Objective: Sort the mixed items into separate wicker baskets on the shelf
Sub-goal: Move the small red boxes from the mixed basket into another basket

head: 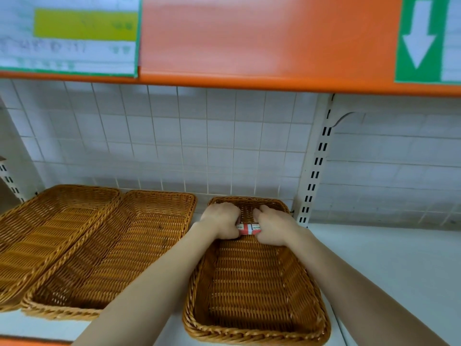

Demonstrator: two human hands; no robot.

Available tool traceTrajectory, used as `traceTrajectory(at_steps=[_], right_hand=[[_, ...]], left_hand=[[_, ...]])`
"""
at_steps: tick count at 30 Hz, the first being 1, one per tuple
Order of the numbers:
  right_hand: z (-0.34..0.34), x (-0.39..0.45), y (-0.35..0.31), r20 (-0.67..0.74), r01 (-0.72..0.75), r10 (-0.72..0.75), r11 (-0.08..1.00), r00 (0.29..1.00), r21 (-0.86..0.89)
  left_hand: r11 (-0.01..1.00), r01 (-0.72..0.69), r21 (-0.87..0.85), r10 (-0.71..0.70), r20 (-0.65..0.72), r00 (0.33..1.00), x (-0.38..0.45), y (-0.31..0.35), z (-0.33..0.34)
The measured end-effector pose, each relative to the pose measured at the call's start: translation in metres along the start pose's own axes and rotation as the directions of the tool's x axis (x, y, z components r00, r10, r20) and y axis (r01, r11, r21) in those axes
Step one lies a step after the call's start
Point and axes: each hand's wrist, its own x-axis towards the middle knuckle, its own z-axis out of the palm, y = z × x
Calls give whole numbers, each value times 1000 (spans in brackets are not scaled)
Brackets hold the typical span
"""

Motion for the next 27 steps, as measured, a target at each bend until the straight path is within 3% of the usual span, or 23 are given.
traceTrajectory(at_steps=[7,11,17,27], right_hand=[[-7,-11,1,-18,25,-27,995,999,-101],[1,-26,-4,32,29,-25,989,999,-145],[5,-42,-11,73,-68,77,991,994,-118],[-12,-91,16,23,-170,169,985,985,33]], left_hand=[[997,-43,-64,41,-25,999,-11,4,-10],[996,-78,38,81,-80,994,-26,11,-8],[991,-62,121,51,89,995,-42,16,-1],[997,35,68,-44,129,991,-51,56,-24]])
